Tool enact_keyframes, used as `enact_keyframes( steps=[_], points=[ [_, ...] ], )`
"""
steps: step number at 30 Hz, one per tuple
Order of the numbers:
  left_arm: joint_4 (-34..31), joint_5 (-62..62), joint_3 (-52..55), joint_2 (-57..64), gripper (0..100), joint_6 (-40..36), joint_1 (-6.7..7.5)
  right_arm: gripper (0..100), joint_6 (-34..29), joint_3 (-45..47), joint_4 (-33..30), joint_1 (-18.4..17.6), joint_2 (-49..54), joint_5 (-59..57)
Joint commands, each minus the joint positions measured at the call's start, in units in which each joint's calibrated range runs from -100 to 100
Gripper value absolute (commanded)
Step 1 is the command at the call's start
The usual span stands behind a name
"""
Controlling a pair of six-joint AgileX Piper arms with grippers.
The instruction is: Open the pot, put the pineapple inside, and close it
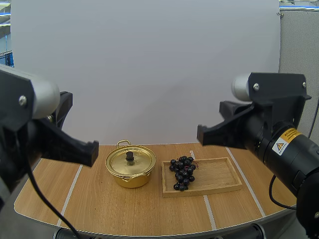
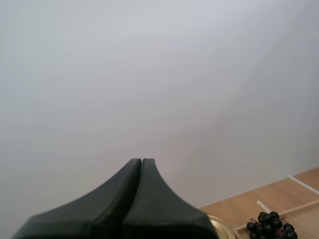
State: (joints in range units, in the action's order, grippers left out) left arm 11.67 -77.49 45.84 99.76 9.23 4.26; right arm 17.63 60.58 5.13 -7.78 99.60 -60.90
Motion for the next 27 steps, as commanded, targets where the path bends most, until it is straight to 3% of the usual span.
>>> enact_keyframes(
  steps=[1, 4, 7, 15, 21, 27],
  points=[
    [-6.22, 26.22, 10.56, 0.24, 0, -12.56, -2.07, 0, -0.70, 3.06, -0.32, 7.82, 0.40, 28.41],
    [-6.38, 41.43, 18.35, 0.24, 0, -11.90, -2.07, 0, -0.70, 7.01, -0.32, 8.44, 0.40, 37.15],
    [-6.38, 48.26, 25.30, 0.24, 0, -10.47, -2.07, 0, -0.70, 12.82, -0.32, 8.44, 0.40, 39.70],
    [-6.38, 53.48, 40.84, 0.24, 0, -6.80, -2.07, 0, -0.70, 27.11, -0.68, 8.44, 0.40, 37.88],
    [-6.38, 65.46, 48.24, 0.24, 0, -6.80, -2.07, 0, -0.70, 31.53, -0.68, 8.44, 0.40, 38.50],
    [-6.38, 66.15, 54.16, 0.24, 0, -6.80, -2.07, 0, -0.70, 35.03, -0.68, 8.44, 0.40, 37.87]
  ],
)
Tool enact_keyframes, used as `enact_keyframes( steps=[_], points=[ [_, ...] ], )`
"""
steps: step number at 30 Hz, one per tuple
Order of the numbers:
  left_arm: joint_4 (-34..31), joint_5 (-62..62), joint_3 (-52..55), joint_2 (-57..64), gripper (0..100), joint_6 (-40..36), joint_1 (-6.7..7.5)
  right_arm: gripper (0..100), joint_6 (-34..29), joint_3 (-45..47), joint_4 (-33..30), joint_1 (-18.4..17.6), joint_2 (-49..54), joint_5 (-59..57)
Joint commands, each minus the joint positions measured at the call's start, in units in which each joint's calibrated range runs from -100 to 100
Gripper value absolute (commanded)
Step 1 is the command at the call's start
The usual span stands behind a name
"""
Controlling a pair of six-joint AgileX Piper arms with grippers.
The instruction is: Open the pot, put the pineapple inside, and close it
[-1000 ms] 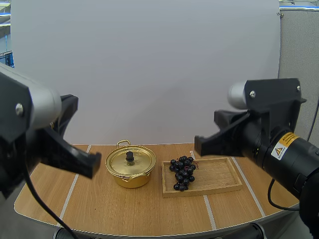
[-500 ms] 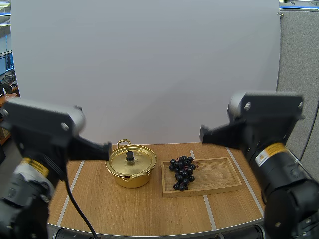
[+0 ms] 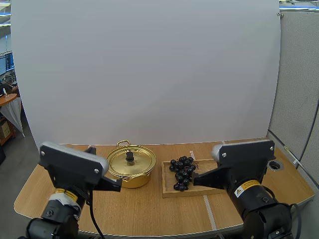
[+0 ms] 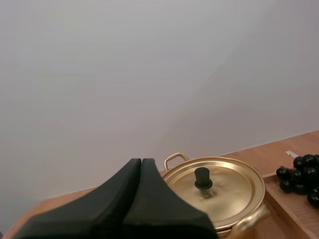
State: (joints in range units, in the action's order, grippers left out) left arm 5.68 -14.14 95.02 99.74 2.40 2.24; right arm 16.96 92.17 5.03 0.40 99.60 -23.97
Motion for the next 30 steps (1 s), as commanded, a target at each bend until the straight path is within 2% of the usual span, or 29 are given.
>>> enact_keyframes(
  steps=[1, 3, 8, 14, 17, 30],
  points=[
    [-0.39, 2.79, 4.98, 0.26, 0, 0.03, -0.05, 0, -0.03, 4.12, -0.57, 0.26, 0.40, 0.92],
    [-0.39, -1.56, 4.98, 0.26, 0, -0.89, -0.05, 0, -0.03, 5.44, -0.67, 0.26, 0.40, 0.78],
    [-0.39, -2.12, 4.98, 0.26, 0, -6.58, -0.21, 0, -0.03, 7.83, -0.67, 0.26, 0.40, 0.78],
    [-0.39, -11.22, 4.98, 0.26, 0, -8.80, -1.61, 0, -0.03, 7.83, -0.67, 0.26, 0.40, -7.21],
    [-0.39, -15.47, 4.98, 0.26, 0, -9.47, -1.61, 0, -0.03, 7.83, -0.67, 0.26, 0.40, -7.21],
    [-0.29, -13.29, 4.98, 0.26, 0, -9.53, -1.61, 0, -0.03, 7.83, -0.67, 0.26, 0.40, -7.21]
  ],
)
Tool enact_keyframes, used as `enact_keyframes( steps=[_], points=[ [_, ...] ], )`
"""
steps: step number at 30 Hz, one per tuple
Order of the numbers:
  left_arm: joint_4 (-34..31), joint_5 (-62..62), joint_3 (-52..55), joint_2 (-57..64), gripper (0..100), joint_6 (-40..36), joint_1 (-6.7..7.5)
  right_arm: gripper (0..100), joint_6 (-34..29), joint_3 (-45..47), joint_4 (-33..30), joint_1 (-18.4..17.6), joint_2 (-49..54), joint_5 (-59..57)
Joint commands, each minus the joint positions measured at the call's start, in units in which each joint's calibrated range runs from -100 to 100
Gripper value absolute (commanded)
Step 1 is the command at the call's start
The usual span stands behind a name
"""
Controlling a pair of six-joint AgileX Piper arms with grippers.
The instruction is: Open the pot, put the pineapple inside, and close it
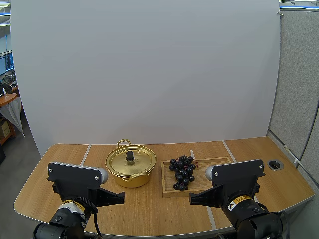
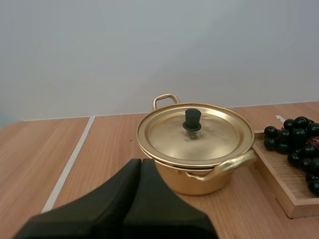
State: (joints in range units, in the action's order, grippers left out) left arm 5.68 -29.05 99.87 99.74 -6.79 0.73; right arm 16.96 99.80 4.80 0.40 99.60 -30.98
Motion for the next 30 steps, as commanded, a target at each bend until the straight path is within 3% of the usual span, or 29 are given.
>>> enact_keyframes(
  steps=[1, 30],
  points=[
    [-0.29, 1.63, 0.13, 0.26, 0, -0.34, -0.10, 0, -0.03, 0.20, -0.45, 0.26, 0.40, -0.20],
    [-0.29, 1.80, 0.13, 0.26, 0, -0.34, -0.02, 0, -0.03, 0.20, -0.45, -1.68, 0.40, -0.20]
  ],
)
